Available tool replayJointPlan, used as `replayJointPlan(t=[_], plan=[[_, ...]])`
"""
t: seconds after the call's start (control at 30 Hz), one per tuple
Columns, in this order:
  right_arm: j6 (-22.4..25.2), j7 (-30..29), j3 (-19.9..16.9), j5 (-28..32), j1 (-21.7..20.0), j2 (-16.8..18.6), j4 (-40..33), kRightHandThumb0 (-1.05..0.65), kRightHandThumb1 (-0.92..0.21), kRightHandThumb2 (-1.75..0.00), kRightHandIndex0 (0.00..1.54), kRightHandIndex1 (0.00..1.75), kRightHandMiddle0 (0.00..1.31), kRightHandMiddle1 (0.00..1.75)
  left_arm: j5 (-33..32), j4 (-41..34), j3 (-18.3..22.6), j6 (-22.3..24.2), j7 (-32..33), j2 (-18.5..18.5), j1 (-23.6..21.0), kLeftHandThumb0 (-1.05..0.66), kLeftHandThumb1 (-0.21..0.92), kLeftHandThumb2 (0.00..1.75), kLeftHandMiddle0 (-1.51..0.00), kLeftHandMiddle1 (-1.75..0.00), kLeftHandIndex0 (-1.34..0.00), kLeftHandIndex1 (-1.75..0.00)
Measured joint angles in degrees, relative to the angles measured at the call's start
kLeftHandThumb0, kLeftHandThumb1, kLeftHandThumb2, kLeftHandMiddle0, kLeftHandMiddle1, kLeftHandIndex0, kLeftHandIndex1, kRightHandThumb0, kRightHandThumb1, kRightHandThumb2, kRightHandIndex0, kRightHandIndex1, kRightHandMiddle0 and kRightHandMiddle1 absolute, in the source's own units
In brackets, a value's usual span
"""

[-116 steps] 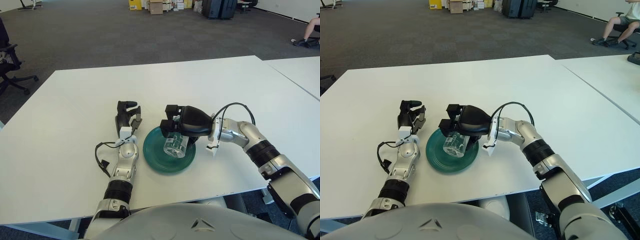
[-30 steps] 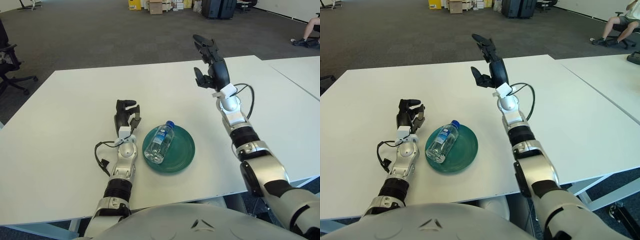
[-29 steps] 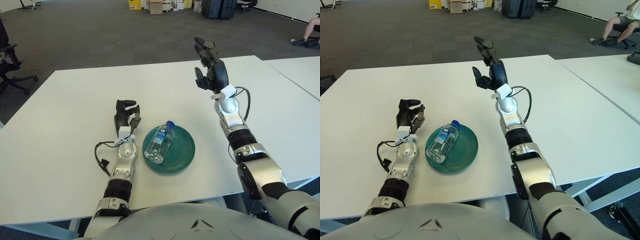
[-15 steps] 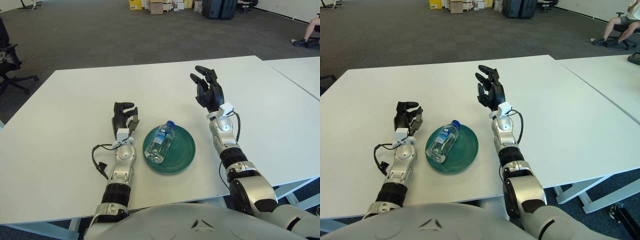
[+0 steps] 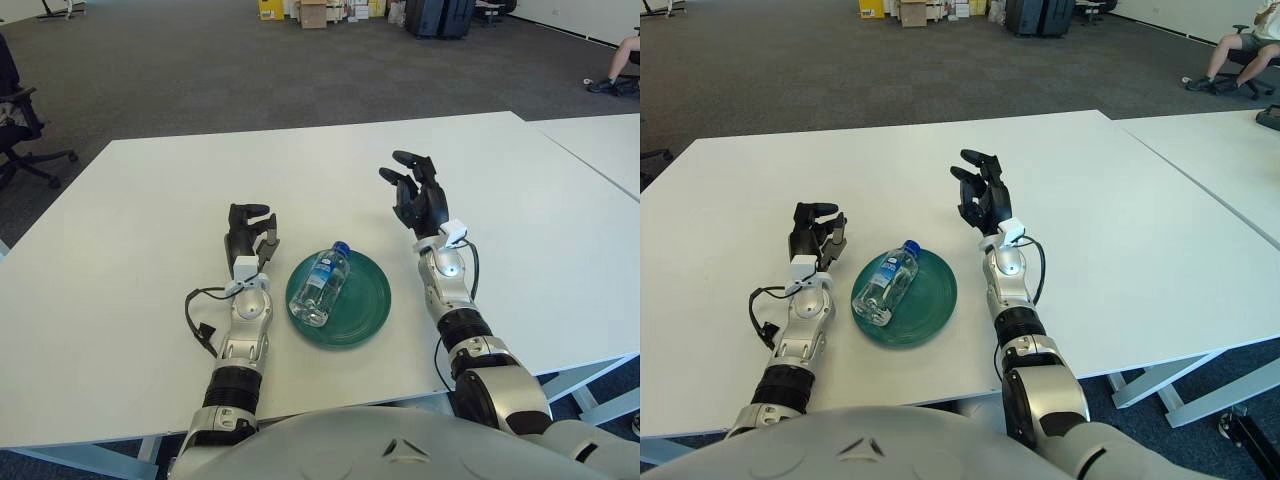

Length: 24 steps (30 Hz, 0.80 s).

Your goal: Put the bottle into the plate.

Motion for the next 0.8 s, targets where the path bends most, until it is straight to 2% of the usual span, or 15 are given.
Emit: replayJointPlan(t=[0.47, 0.7, 0.8], plan=[[0.6, 1.87, -1.21, -0.83, 1.37, -0.89, 1.49, -0.52, -0.91, -0.6, 0.29, 0.65, 0.0, 1.03, -0.05, 0.0, -0.01, -0.02, -0.12, -0.04, 0.0, -0.35, 0.92, 0.43, -0.6, -0.91, -0.29, -1.64], [2.66, -0.29, -0.2, -4.16, 3.35, -1.41, 0.62, -0.53, -0.89, -0.6, 0.27, 0.65, 0.0, 0.99, -0.05, -0.04, -0.01, -0.02, -0.14, -0.05, 0.0, -0.35, 0.92, 0.43, -0.6, -0.9, -0.29, -1.64], [5.83, -2.92, 0.77, -7.34, 4.47, -1.87, -1.32, -0.54, -0.88, -0.59, 0.27, 0.64, 0.0, 0.96, -0.05, -0.05, -0.03, -0.02, -0.17, -0.07, 0.0, -0.35, 0.92, 0.43, -0.6, -0.9, -0.29, -1.65]])
